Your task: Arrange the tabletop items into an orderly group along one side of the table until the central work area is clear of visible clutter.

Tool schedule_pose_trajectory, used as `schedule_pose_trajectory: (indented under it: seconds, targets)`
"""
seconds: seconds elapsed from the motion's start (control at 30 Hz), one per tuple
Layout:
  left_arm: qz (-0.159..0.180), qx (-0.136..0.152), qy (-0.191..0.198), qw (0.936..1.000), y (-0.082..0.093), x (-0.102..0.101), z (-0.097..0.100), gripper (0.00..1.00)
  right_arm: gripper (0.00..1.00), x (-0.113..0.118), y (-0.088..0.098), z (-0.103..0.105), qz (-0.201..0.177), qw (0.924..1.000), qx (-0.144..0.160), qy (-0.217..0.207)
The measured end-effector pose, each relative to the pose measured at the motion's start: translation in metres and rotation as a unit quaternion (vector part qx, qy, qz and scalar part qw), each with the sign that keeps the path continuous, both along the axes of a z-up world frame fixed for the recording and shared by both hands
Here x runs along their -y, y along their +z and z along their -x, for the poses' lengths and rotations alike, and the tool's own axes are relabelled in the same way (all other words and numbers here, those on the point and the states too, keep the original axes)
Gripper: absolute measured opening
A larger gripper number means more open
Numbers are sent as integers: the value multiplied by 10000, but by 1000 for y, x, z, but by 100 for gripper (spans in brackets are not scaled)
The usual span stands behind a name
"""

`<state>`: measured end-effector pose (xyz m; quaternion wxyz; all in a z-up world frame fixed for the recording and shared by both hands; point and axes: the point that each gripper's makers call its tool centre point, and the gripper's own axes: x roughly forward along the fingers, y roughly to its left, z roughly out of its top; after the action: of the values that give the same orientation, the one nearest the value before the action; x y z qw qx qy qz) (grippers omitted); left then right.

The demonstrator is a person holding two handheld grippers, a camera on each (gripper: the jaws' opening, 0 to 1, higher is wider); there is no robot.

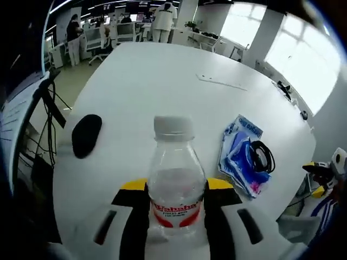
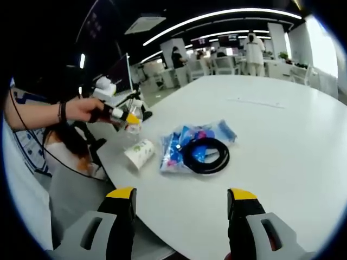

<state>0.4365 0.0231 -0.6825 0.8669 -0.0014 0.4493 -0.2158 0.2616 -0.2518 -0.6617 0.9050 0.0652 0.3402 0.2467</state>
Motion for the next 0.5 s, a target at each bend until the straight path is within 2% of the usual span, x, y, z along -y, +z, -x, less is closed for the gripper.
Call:
schedule_pose_trajectory:
  seconds: [0.4,0.5]
  targets:
    - [-61,508,-7,9987,11,-13,22,38,69,-3,-2,6,-33,10000,2,-5]
    - [-115,617,-121,9980,11,-14,27,38,69,0,-1,6,-28,10000,5,-27]
